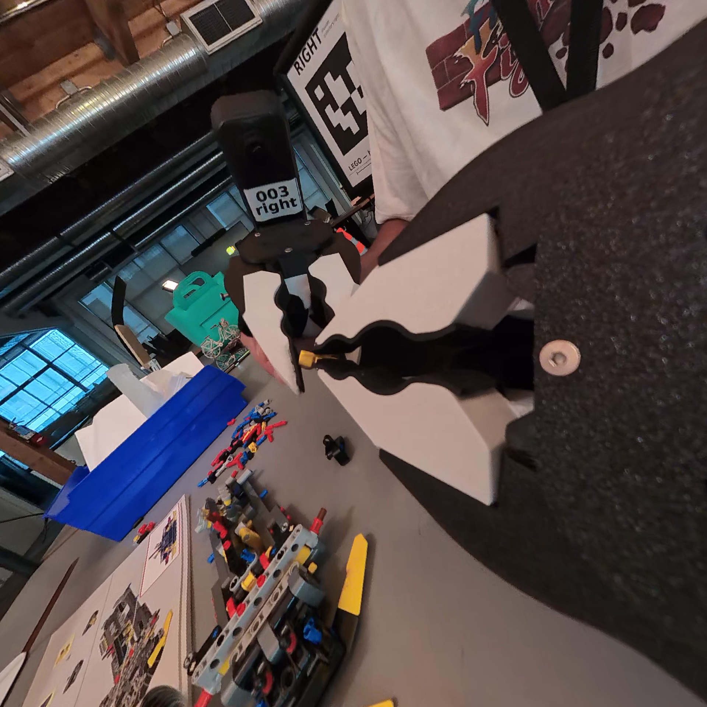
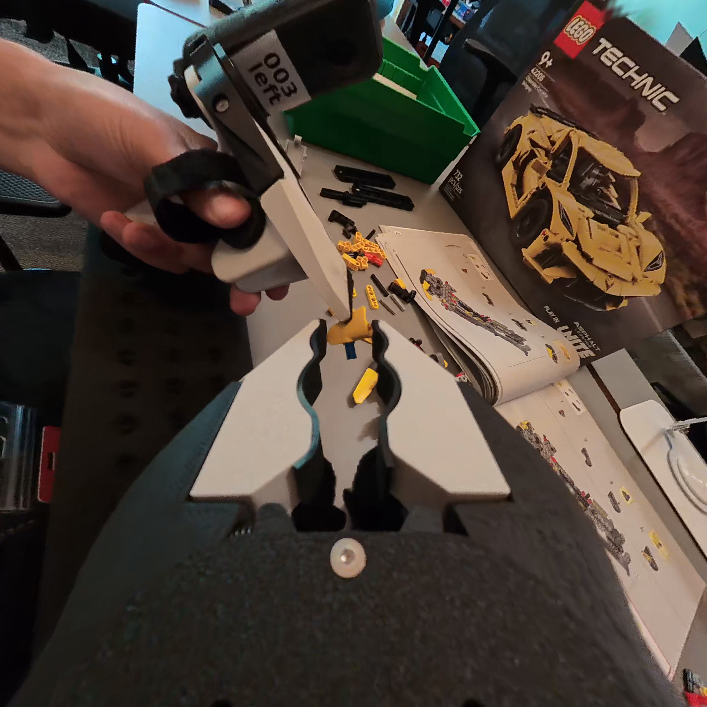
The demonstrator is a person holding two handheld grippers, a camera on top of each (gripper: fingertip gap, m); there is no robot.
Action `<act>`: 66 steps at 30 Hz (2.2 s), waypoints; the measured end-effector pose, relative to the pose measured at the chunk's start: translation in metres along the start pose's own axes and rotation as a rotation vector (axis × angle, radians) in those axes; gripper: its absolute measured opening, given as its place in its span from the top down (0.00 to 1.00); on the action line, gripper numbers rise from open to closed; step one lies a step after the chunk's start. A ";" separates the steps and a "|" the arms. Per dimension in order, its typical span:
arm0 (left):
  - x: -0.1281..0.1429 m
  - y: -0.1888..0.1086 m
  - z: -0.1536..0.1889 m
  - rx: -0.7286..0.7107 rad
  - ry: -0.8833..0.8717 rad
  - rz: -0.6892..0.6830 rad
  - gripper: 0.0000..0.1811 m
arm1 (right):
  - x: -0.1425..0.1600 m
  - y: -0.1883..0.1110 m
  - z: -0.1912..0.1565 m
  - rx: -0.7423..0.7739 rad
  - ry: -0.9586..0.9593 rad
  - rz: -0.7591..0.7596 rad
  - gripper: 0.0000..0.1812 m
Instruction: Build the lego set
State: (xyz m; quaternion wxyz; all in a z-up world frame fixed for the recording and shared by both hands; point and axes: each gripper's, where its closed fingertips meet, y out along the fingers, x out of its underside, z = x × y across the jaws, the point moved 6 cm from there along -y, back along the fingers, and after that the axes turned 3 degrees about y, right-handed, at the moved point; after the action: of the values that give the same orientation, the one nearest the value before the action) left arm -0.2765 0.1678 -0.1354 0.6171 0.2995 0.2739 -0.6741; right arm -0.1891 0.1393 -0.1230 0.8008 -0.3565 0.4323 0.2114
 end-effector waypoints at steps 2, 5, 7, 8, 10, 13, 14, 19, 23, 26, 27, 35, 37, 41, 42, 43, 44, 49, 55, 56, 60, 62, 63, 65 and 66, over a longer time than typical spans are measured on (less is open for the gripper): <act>0.000 0.000 0.002 0.038 -0.016 -0.021 0.96 | 0.001 -0.001 -0.001 -0.012 -0.006 0.008 0.88; 0.000 0.000 0.001 0.050 0.002 -0.058 0.87 | 0.001 -0.001 -0.003 -0.033 -0.001 0.024 0.88; 0.003 0.001 0.000 0.028 0.041 -0.095 0.87 | 0.000 0.001 -0.005 -0.034 -0.013 0.018 0.88; 0.004 0.003 0.001 0.019 0.056 -0.108 0.87 | -0.001 0.002 -0.007 -0.031 -0.024 0.009 0.88; 0.005 0.005 0.000 -0.001 0.073 -0.127 0.93 | -0.002 0.004 -0.009 -0.027 -0.046 -0.002 0.88; 0.007 0.004 -0.001 -0.013 0.087 -0.146 0.97 | -0.002 0.005 -0.011 -0.037 -0.048 -0.010 0.88; 0.007 0.004 -0.001 -0.013 0.091 -0.156 0.97 | -0.002 0.005 -0.012 -0.048 -0.041 -0.009 0.88; 0.007 0.004 0.002 -0.028 0.145 -0.180 0.97 | -0.002 0.003 -0.012 -0.078 -0.043 -0.019 0.88; 0.008 0.002 0.003 -0.040 0.188 -0.213 0.97 | -0.002 0.003 -0.014 -0.082 -0.053 -0.036 0.88; 0.010 0.002 0.002 -0.072 0.222 -0.248 0.97 | 0.000 0.004 -0.016 -0.087 -0.060 -0.053 0.88; 0.011 0.002 0.002 -0.084 0.234 -0.267 0.97 | 0.002 0.005 -0.017 -0.091 -0.067 -0.064 0.88; 0.013 0.000 0.003 -0.123 0.332 -0.388 0.97 | 0.006 0.005 -0.020 -0.113 -0.094 -0.106 0.88; 0.012 0.001 0.003 -0.140 0.373 -0.399 0.97 | 0.006 0.006 -0.019 -0.091 -0.102 -0.108 0.88; 0.011 0.003 0.001 -0.092 0.344 -0.388 0.97 | 0.006 0.004 -0.018 -0.094 -0.093 -0.093 0.88; 0.011 0.004 0.001 -0.083 0.346 -0.379 0.97 | 0.006 0.003 -0.018 -0.095 -0.089 -0.084 0.87; 0.011 0.005 0.001 -0.076 0.362 -0.367 0.97 | 0.005 0.001 -0.017 -0.097 -0.076 -0.071 0.87; 0.010 0.005 0.000 -0.071 0.380 -0.359 0.97 | 0.003 -0.002 -0.015 -0.114 -0.043 -0.055 0.86; 0.002 0.000 -0.004 -0.042 0.475 -0.299 0.97 | 0.047 -0.048 0.025 -0.179 0.295 -0.180 0.80; -0.005 0.005 -0.007 -0.011 0.488 -0.193 0.97 | 0.105 -0.056 0.031 -0.183 0.463 -0.397 0.83; -0.006 0.005 -0.006 0.010 0.487 -0.184 0.97 | 0.107 -0.053 0.031 -0.165 0.419 -0.427 0.83; -0.004 0.004 -0.005 0.038 0.474 -0.186 0.97 | 0.105 -0.039 0.036 -0.143 0.291 -0.497 0.86; -0.003 0.004 -0.004 0.042 0.486 -0.191 0.97 | 0.106 -0.034 0.036 -0.181 0.280 -0.547 0.86; -0.002 0.004 -0.004 0.043 0.493 -0.196 0.97 | 0.106 -0.031 0.035 -0.203 0.275 -0.566 0.86; 0.000 0.005 -0.002 0.049 0.505 -0.208 0.97 | 0.106 -0.027 0.034 -0.217 0.247 -0.600 0.86; 0.000 0.005 -0.002 0.047 0.508 -0.209 0.97 | 0.107 -0.025 0.033 -0.214 0.227 -0.619 0.86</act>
State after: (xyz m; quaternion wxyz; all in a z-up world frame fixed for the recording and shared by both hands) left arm -0.2715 0.1689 -0.1369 0.4485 0.4433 0.4338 -0.6435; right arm -0.0977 0.1508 -0.1912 0.7318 -0.5740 0.3654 -0.0384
